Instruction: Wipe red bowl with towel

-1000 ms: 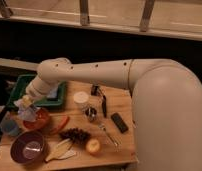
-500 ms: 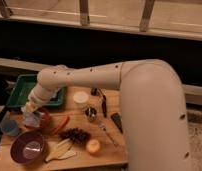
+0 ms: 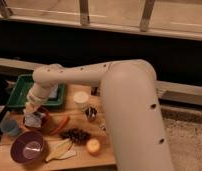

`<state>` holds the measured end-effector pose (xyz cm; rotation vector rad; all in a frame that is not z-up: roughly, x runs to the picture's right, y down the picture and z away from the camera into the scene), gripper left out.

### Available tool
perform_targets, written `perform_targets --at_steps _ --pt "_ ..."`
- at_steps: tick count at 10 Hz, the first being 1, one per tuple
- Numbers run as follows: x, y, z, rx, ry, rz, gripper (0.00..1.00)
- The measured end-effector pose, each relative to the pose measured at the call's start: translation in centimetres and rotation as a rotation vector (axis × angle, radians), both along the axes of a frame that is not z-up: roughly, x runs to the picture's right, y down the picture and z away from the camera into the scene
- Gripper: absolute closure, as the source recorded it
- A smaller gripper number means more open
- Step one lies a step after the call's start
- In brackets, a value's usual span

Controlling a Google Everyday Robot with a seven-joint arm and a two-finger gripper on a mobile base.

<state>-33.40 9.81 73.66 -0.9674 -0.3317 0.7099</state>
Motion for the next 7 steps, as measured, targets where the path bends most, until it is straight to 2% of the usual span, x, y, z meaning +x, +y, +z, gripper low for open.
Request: perform_targets --at_steps 2,3,7 --pt "0.5 0.6 1.9 -0.039 0.033 -0.006 1.0" --pt "0.8 0.7 2.2 -0.046 0.037 0.002 1.0" --pt "0.9 0.6 2.3 -0.044 0.035 0.008 1.0"
